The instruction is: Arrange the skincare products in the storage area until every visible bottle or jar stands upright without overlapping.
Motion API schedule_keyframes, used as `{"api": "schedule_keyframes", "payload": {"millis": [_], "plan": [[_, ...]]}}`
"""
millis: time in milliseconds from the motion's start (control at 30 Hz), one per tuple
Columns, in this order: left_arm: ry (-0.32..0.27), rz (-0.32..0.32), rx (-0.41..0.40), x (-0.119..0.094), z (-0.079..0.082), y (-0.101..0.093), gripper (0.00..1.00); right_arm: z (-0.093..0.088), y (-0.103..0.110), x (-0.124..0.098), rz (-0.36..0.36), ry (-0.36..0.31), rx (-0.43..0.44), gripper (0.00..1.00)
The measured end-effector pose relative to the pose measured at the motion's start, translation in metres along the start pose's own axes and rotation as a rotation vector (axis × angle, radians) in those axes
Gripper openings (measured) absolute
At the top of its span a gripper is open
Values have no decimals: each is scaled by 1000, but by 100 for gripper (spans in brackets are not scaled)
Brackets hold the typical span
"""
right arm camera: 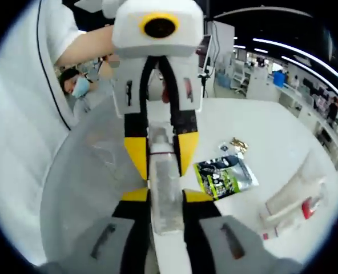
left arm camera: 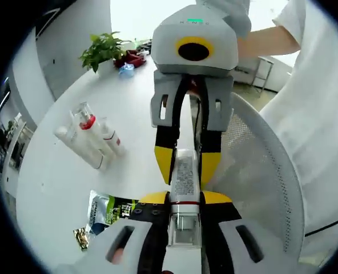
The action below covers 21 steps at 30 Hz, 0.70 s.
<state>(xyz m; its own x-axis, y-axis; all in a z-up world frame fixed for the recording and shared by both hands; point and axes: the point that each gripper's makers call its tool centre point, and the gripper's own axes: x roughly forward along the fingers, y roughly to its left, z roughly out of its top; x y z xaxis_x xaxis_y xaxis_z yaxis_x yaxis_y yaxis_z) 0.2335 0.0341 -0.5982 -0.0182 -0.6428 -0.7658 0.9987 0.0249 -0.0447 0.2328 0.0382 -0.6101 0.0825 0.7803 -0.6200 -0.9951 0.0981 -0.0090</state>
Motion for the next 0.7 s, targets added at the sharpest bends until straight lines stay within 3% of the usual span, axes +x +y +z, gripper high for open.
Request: {"api": "schedule_keyframes", "payload": {"millis": [133,233,400,533,600,633,700], "plan": [[-53,-18,16,-7,9,-5,19,5,4,-9,9,-62,39,19],[-165,-13,-42,-14,27,-3,21,11,4,-16,13,-134,108,18],[-266,11,-122,-32,36,8,30,10,0,-27,2,-232,225,18],[-408,16,-225,-48,47,14,36,15,-7,-39,-17,-372,371,18],[-510,20,-296,-58,55,19,39,19,-12,-45,-29,-446,435,18],[-565,18,-334,-63,60,22,41,23,-14,-48,-30,-499,482,18],[-621,12,-371,-68,64,24,43,31,-17,-55,-31,-598,558,18]]}}
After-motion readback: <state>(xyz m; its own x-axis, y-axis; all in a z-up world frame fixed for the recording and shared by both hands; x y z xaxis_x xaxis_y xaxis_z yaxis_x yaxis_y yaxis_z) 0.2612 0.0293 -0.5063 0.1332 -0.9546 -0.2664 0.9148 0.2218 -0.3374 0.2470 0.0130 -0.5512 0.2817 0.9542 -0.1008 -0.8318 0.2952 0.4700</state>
